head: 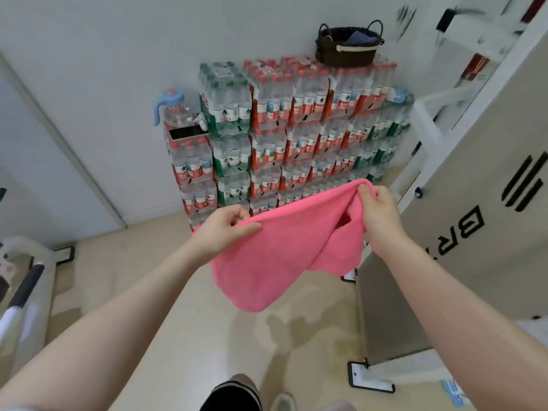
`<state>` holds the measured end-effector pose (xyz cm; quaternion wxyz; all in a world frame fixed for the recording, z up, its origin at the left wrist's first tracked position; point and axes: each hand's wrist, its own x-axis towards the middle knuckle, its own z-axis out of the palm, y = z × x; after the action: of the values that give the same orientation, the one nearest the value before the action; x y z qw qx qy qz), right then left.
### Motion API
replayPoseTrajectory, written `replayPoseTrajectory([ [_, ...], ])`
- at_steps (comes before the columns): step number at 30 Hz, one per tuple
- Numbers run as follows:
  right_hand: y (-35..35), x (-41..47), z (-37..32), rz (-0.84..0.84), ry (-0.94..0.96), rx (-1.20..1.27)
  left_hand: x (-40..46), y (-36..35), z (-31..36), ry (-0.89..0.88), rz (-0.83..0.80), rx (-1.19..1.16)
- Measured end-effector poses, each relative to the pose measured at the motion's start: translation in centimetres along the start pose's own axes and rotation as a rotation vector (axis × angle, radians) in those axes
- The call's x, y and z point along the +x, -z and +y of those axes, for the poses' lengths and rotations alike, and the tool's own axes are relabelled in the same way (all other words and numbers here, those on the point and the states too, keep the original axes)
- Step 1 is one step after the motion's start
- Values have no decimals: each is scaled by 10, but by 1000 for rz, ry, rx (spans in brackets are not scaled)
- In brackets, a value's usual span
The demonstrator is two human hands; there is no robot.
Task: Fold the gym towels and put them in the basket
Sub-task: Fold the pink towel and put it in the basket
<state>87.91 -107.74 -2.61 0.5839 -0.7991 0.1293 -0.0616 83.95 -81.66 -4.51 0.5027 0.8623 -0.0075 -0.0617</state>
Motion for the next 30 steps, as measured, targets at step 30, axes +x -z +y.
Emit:
replayPoseTrajectory([
  [30,-228,640,-105,-75,61,126,618,144,19,84,602,198],
])
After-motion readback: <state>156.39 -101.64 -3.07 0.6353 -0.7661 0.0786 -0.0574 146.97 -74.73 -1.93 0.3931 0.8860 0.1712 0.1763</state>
